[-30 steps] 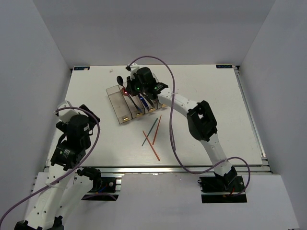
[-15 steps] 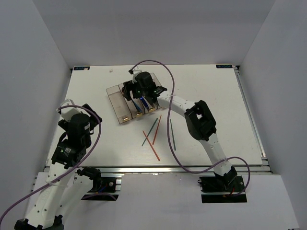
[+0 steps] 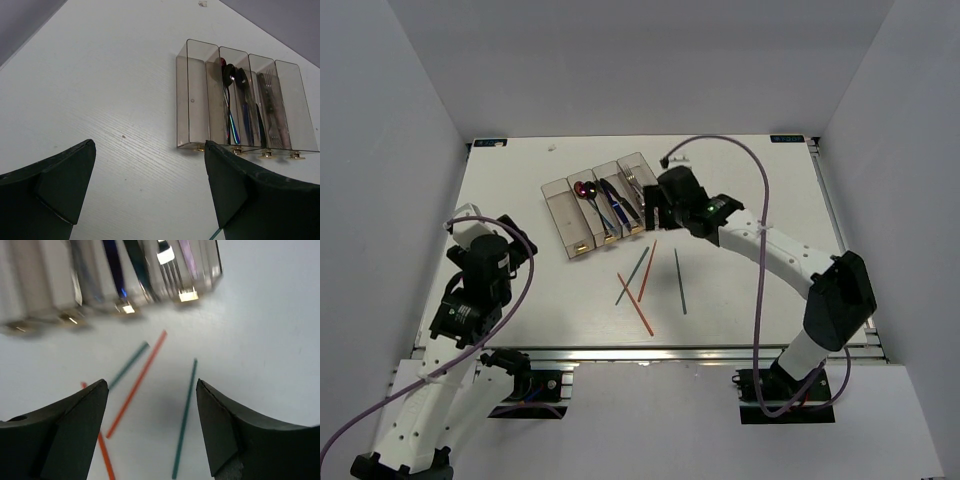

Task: Sort the eating utensils into containers

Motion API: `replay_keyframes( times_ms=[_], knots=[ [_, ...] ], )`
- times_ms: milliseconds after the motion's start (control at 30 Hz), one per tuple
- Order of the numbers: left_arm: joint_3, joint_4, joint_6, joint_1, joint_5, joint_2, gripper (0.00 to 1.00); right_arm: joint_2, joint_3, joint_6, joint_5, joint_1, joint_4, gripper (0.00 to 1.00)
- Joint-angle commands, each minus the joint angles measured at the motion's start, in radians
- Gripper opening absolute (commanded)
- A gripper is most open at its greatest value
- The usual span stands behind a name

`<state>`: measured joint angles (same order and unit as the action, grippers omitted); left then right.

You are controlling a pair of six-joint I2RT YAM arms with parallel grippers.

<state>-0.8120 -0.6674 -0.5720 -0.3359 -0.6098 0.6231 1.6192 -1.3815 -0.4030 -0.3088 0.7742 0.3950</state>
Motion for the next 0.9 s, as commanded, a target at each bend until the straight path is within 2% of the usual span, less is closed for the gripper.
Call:
replay_keyframes(
  times_ms=[0,67,100,200,300,400,567,667,767,833,867],
  knots=[
    [0.007,0.023,0.021,0.003,0.038,0.016,0.98,0.05,0.11,-0.079,-0.026,-0.001,0.146,0.75],
    [0.007,0.022,0.02,0.003,0.041,0.026,0.98,0.07,0.128,-0.095,-0.012,-0.001,0.166,0.72],
    [0.005,0.02,0.02,0.003,0.041,0.026,0.98,0.076,0.134,-0.097,-0.003,-0.001,0.166,0.65],
    [0.007,0.022,0.02,0.001,0.041,0.026,0.98,0.091,0.157,-0.114,0.013,0.003,0.176,0.58],
    [0.008,0.025,0.023,0.001,0.048,0.024,0.98,0.088,0.2,-0.135,0.022,0.008,0.179,0.56],
    [0.008,0.026,0.026,0.001,0.051,0.03,0.98,0.071,0.248,-0.145,0.065,0.014,0.15,0.49],
    [0.007,0.026,0.026,0.001,0.054,0.033,0.98,0.082,0.338,-0.161,0.094,0.023,0.122,0.46],
    [0.01,0.028,0.027,0.001,0.058,0.03,0.98,0.093,0.378,-0.168,0.106,0.027,0.107,0.4],
    [0.008,0.028,0.027,0.001,0.061,0.033,0.98,0.12,0.397,-0.168,0.125,0.028,0.097,0.24],
    [0.01,0.026,0.027,0.001,0.062,0.03,0.98,0.123,0.401,-0.166,0.137,0.031,0.094,0.01],
    [0.008,0.026,0.029,0.001,0.062,0.032,0.98,0.122,0.403,-0.171,0.137,0.033,0.091,0.0]
  ],
)
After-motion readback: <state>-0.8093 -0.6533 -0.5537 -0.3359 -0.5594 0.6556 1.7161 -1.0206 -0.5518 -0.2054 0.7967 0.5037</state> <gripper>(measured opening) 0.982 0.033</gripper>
